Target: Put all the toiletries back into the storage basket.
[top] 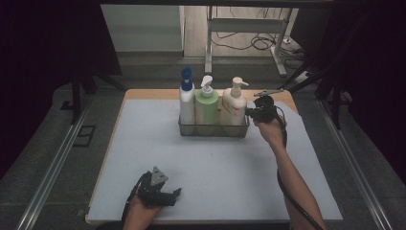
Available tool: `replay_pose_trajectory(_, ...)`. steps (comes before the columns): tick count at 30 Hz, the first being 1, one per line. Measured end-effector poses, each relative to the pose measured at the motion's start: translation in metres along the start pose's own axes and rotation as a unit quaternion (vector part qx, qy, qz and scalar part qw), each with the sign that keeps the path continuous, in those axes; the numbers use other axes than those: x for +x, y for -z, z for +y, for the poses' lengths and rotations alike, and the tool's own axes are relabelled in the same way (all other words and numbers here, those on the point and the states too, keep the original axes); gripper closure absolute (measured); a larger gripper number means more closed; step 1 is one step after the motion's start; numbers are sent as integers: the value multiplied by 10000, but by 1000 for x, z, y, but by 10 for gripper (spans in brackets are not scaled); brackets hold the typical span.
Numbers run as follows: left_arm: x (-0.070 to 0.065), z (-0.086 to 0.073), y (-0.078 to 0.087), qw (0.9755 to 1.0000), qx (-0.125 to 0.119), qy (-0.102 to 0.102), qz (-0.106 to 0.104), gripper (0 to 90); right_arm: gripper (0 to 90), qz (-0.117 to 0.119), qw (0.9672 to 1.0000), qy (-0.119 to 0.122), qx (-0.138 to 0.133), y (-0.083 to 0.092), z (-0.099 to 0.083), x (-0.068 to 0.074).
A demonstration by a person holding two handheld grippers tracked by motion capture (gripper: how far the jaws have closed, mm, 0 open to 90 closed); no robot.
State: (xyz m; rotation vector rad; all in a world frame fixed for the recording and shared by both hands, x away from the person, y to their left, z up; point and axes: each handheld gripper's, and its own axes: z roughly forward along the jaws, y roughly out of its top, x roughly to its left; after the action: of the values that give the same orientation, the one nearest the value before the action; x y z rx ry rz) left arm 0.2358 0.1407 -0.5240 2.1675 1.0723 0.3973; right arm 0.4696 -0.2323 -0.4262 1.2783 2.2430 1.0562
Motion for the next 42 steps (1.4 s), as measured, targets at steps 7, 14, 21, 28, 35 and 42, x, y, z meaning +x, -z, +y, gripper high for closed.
replay_pose_trajectory(7,0,0,0,10000,-17,22,-2,123,893,108,9999,-20,71,-9,-2,-3)
replay_pose_trajectory(14,0,0,0,10000,-15,19,-2,123,893,127,9998,-34,153,-17,-6,-2)
replay_pose_trajectory(21,0,0,0,10000,-15,23,-3,123,890,217,9995,-26,219,-23,-8,2)
replay_pose_trajectory(28,0,0,0,10000,-15,25,-3,123,887,311,9993,37,221,-27,-8,8)
replay_pose_trajectory(35,0,0,0,10000,-14,25,-4,123,887,398,9990,48,222,-29,-8,12)
replay_pose_trajectory(42,0,0,0,10000,-14,25,-4,123,886,480,9985,116,237,-32,-9,18)
